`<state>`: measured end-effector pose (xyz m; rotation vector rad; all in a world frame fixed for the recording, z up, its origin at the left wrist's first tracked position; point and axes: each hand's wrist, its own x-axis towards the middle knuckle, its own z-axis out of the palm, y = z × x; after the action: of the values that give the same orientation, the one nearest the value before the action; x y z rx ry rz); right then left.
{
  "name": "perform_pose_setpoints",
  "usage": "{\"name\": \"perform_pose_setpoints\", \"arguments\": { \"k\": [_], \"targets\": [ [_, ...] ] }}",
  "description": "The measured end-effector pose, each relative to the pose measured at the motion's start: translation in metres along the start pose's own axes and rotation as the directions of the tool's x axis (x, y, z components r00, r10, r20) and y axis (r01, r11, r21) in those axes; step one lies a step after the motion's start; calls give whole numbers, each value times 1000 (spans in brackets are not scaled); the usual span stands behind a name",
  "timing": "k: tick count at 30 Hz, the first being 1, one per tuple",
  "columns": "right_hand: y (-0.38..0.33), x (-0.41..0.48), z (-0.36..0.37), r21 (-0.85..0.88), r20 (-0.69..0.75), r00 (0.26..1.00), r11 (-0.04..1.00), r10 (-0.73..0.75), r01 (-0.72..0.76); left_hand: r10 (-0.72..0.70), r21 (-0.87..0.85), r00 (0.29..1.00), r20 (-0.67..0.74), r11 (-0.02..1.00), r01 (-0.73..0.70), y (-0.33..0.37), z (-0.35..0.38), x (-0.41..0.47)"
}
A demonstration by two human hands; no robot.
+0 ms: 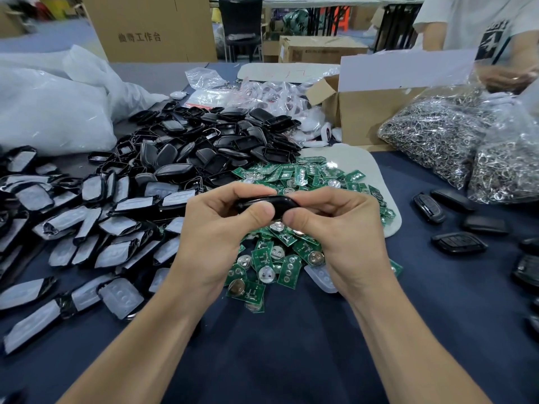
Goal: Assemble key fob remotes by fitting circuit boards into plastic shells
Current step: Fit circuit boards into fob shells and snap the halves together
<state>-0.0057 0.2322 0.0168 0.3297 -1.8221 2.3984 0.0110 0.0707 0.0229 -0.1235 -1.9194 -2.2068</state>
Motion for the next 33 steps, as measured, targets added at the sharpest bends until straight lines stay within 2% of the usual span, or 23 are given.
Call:
{"name": "perform_pose_setpoints", "arguments": {
  "k": [5, 10, 15, 19, 29, 33],
  "targets": [
    [-1, -1, 2, -36, -29, 999, 999, -23, 22, 6, 19, 1000, -27, 1000, -6, 0, 2, -1],
    [-2, -2, 2, -83, -7, 1000, 996, -10, 9, 9, 44, 1000, 3, 999, -9, -3, 1, 0],
    [1, -2, 7, -173, 27, 1000, 985, -10, 14, 121, 213, 991, 50, 969, -128, -7, 1, 0],
    [9, -3, 12, -150, 30, 999, 988, -32, 36, 158, 230, 987, 15, 960, -158, -12, 4, -3],
    [19, -6, 17, -152, -40, 999, 988, -20, 13, 58, 251, 997, -50, 967, -44, -20, 8, 0],
    [15, -4, 17, -105, -63, 998, 994, 29, -36, 27, 253, 997, -72, 967, -8, -19, 9, 1]
  ]
}}
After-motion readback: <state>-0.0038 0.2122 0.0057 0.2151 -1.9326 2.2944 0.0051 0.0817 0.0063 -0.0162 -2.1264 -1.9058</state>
